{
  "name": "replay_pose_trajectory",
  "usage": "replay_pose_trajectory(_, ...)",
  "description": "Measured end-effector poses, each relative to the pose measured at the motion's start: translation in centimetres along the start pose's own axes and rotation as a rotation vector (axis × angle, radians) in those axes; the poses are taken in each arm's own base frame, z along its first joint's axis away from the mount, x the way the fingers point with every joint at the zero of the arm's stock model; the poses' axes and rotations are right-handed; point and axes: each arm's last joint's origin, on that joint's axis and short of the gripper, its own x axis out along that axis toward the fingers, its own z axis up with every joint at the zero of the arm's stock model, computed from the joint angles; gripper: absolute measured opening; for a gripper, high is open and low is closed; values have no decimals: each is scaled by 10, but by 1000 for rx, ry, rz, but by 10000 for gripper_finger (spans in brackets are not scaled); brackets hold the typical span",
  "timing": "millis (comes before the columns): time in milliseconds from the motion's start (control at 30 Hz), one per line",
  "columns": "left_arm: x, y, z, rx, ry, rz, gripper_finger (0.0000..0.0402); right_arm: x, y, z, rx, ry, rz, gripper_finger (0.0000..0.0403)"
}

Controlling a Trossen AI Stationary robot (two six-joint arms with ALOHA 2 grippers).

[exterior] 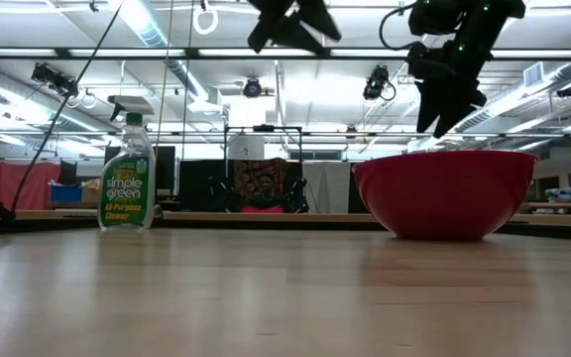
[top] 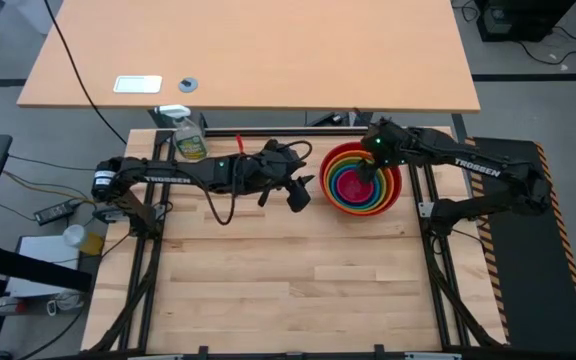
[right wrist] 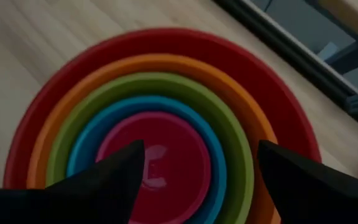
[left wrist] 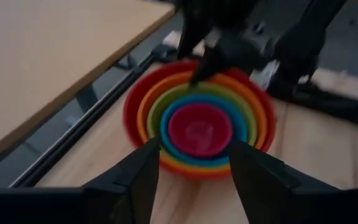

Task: Nest bowls inside each other
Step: Return to Home Position

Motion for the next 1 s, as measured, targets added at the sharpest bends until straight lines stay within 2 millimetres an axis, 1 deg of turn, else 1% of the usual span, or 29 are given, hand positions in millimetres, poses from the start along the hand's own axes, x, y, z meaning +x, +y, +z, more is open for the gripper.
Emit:
replay_pose_trajectory(100, 0, 2, -6, 25, 57, 15, 193, -6, -3, 1, 15, -35, 5, 316)
replay_pose_trajectory(167, 1, 4, -8, 46, 76, 22, 192, -13, -4, 1, 22, -79, 15, 316)
replay_pose_trajectory(233, 1, 3, -8, 54, 75, 21, 192, -22, -6, 2, 32, -149, 29, 316)
replay_pose_trajectory(333, 1, 3, -5, 62, 54, 15, 192, -32, -7, 3, 50, -304, 82, 316)
replay_pose_trajectory(467, 1, 1, -2, 86, 31, -36, 192, -38, -8, -1, 91, -455, 195, 316)
replay_pose_trajectory(600, 1, 0, -3, 119, 39, -45, 192, -39, -12, -9, 132, -500, 243, 310)
replay_pose_trajectory(767, -10, 8, 4, 149, 18, -72, 192, -51, -17, -24, 164, -579, 276, 282)
replay_pose_trajectory(867, -16, 14, 3, 158, -12, -88, 192, -60, -21, -34, 169, -622, 289, 262)
replay_pose_trajectory(933, -22, 19, -3, 150, -30, -98, 192, -66, -23, -40, 169, -661, 306, 250)
replay_pose_trajectory(1000, -28, 23, -6, 133, -87, -105, 192, -71, -25, -47, 165, -715, 345, 241)
